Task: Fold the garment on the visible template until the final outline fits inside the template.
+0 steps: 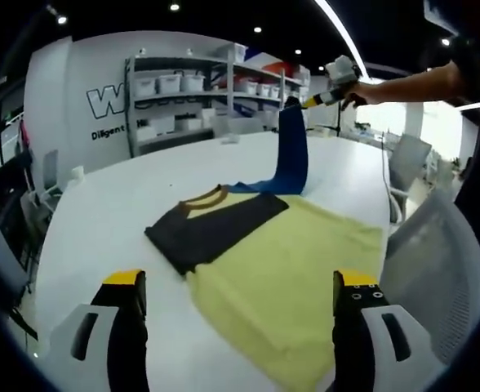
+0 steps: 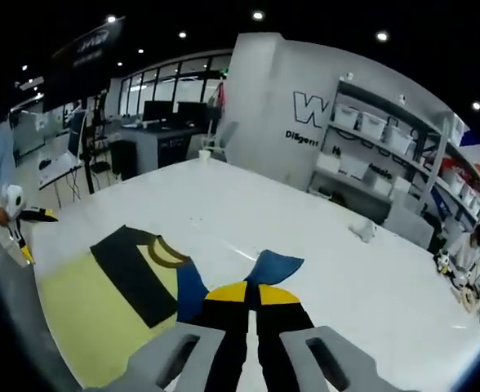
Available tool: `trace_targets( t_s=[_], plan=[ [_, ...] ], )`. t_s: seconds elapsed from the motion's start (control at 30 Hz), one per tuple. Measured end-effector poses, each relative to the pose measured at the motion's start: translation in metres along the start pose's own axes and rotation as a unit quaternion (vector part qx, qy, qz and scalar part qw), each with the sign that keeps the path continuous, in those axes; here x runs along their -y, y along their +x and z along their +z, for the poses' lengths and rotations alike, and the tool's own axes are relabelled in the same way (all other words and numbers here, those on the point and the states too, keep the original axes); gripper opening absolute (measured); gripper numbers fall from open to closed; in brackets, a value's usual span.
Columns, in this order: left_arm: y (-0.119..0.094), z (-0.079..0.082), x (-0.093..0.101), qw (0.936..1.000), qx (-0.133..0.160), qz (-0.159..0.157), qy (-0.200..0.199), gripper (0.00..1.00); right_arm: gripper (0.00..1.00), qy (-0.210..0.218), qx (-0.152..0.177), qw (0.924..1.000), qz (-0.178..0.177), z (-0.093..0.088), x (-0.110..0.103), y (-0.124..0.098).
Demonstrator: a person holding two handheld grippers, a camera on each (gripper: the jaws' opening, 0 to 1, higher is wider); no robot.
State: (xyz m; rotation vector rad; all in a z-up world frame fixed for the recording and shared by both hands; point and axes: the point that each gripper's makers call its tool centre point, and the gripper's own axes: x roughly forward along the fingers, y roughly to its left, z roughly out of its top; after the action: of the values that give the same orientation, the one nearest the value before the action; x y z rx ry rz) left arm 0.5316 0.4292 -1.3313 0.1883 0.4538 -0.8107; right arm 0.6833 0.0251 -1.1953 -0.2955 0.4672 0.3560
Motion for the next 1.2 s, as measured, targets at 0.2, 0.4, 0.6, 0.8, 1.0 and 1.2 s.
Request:
trace_targets(
  t_s=[0.2,0.4,0.6,0.8,1.0,1.2],
  plan=[
    [-0.005,-0.005,-0.001,0.9999,-0.002,0.006,0.009,0.92,0.00,-0.016,0.011,0.9997,0.015,0.021,-0.019,0.006],
    [-0.012,-0.006,-0.006,0.9999,0.003,0.014,0.004,0.92,0.00,-0.026,0.018,0.9991,0.026,0.036,-0.033,0.015],
    [-0.018,-0.005,-0.007,0.9998,0.007,0.019,0.002,0.92,0.00,-0.016,0.023,0.9989,0.038,0.046,-0.055,0.025],
    [-0.025,-0.006,-0.008,0.9997,0.007,0.022,0.004,0.92,0.00,-0.005,0.024,0.9981,0.057,0.052,-0.085,0.039],
    [-0.030,-0.007,-0.007,0.9996,0.008,0.026,0.001,0.92,0.00,-0.002,0.021,0.9970,0.074,0.056,-0.110,0.055],
    [-0.033,-0.009,-0.009,0.9994,0.010,0.032,-0.004,0.91,0.00,0.009,0.016,0.9958,0.089,0.056,-0.132,0.071]
  ],
)
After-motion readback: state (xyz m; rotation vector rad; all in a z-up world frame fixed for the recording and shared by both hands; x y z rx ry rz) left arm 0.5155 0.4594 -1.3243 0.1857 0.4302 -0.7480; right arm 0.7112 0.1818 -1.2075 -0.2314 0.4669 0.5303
